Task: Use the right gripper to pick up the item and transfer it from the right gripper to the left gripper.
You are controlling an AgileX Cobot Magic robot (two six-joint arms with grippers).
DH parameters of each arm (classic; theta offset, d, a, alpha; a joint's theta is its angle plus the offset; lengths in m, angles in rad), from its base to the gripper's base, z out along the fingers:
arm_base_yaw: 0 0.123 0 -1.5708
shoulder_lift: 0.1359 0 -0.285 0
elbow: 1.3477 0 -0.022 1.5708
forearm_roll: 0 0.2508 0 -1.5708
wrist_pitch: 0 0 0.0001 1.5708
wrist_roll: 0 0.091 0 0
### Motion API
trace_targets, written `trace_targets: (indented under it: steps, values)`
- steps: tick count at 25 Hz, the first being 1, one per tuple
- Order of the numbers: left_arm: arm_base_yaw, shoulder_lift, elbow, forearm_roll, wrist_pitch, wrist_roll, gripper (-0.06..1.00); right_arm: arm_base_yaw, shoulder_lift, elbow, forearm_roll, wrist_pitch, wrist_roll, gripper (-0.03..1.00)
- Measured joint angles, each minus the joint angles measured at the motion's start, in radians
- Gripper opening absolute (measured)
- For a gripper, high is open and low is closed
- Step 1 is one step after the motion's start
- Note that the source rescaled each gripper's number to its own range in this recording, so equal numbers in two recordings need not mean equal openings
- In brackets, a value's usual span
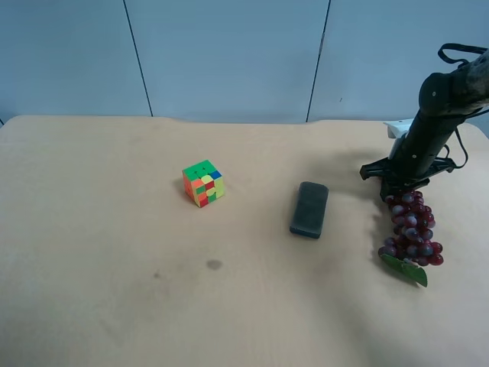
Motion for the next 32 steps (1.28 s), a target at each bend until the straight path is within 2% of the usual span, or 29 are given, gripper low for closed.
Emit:
trace_targets:
  steps: [11,18,21,26,32]
  values:
    - [0.000,0.000,0.000,0.000,0.000,0.000,0.91,0.000,-0.072,0.000,0.069,0.011,-0.015,0.04]
    - [0.000,0.000,0.000,0.000,0.000,0.000,0.91,0.002,-0.129,0.000,0.108,0.064,-0.042,0.04]
    - [0.000,0.000,0.000,0.000,0.000,0.000,0.91,0.014,-0.164,0.000,0.205,0.085,-0.105,0.04]
    - [0.000,0.000,0.000,0.000,0.000,0.000,0.91,0.045,-0.235,0.000,0.403,0.125,-0.275,0.04]
    - [0.000,0.000,0.000,0.000,0.000,0.000,0.91,0.097,-0.293,0.000,0.626,0.237,-0.440,0.03]
